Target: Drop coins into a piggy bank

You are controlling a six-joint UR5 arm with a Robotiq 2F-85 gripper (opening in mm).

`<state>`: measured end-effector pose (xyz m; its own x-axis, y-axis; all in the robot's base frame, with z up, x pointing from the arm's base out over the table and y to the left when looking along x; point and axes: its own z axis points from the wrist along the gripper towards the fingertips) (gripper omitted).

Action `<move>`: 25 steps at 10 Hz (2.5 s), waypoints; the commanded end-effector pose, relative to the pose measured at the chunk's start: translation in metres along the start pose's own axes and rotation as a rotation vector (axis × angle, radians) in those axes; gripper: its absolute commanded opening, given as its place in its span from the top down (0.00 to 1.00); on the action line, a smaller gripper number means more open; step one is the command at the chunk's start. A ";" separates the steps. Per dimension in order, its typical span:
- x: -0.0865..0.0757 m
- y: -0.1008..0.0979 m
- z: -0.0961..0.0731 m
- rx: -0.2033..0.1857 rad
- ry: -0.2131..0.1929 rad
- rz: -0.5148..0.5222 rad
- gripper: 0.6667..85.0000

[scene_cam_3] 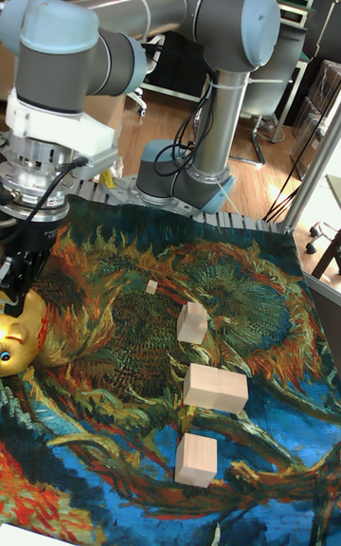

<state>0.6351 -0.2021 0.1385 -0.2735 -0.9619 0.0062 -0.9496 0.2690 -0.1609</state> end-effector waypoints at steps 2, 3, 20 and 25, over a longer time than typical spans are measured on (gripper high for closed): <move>-0.004 0.004 -0.001 -0.014 -0.023 -0.003 0.99; -0.002 0.005 0.000 -0.014 -0.022 0.000 0.99; 0.006 0.016 0.009 -0.021 -0.040 -0.026 0.99; -0.002 0.016 0.012 -0.031 -0.070 0.020 0.99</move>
<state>0.6194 -0.2019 0.1237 -0.2475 -0.9683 -0.0323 -0.9594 0.2496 -0.1313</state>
